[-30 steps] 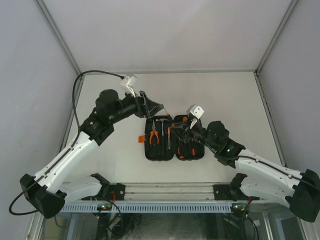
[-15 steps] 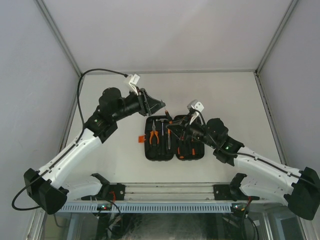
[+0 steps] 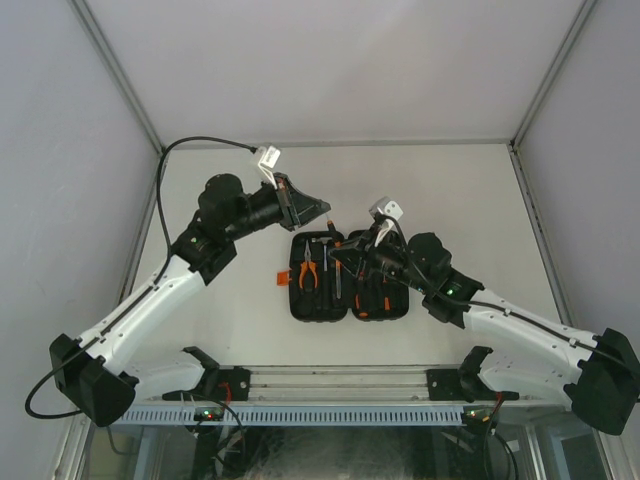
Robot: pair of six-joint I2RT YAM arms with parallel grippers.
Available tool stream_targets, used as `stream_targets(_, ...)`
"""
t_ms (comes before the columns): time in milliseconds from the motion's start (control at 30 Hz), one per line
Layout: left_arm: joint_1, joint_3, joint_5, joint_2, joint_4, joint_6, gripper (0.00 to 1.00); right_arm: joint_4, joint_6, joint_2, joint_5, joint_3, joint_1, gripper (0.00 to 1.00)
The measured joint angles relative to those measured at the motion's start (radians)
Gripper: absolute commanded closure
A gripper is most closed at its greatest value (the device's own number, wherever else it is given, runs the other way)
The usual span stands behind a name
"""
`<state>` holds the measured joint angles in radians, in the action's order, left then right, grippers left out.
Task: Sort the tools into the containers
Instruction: Pick up the screwdriver from the center of the board, then place the screwdriver in the storage box.
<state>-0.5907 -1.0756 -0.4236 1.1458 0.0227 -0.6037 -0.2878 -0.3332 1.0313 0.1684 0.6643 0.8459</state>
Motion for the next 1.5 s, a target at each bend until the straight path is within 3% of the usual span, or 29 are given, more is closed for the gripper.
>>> stream_targets(133,-0.001,0.0,-0.004,0.0,-0.003,-0.006,1.0,0.003,-0.007,-0.001,-0.01,0.0,0.0,0.59)
stream_targets(200,-0.001,0.0,-0.004,0.001,-0.003,-0.006,1.0,0.008,-0.005,-0.005,-0.014,0.0,0.0,0.53)
stream_targets(600,-0.001,-0.001,-0.035,0.037,0.018,0.005,1.0,0.016,0.013,-0.047,-0.071,0.001,-0.003,0.54)
stream_targets(1067,-0.001,-0.003,-0.096,0.074,0.054,0.013,1.0,0.012,0.028,-0.024,-0.07,0.031,-0.013,0.64)
stream_targets(1300,-0.001,-0.003,-0.104,0.074,0.054,0.017,0.99,0.018,0.028,0.016,-0.053,0.041,-0.014,0.86)
stream_targets(1400,-0.001,-0.003,-0.105,0.074,0.054,0.021,0.89,0.026,0.029,0.017,-0.053,0.048,-0.014,1.0)
stream_targets(1500,-0.001,-0.003,-0.103,0.074,0.059,0.031,0.68,0.038,0.031,0.016,-0.055,0.048,-0.015,1.0)
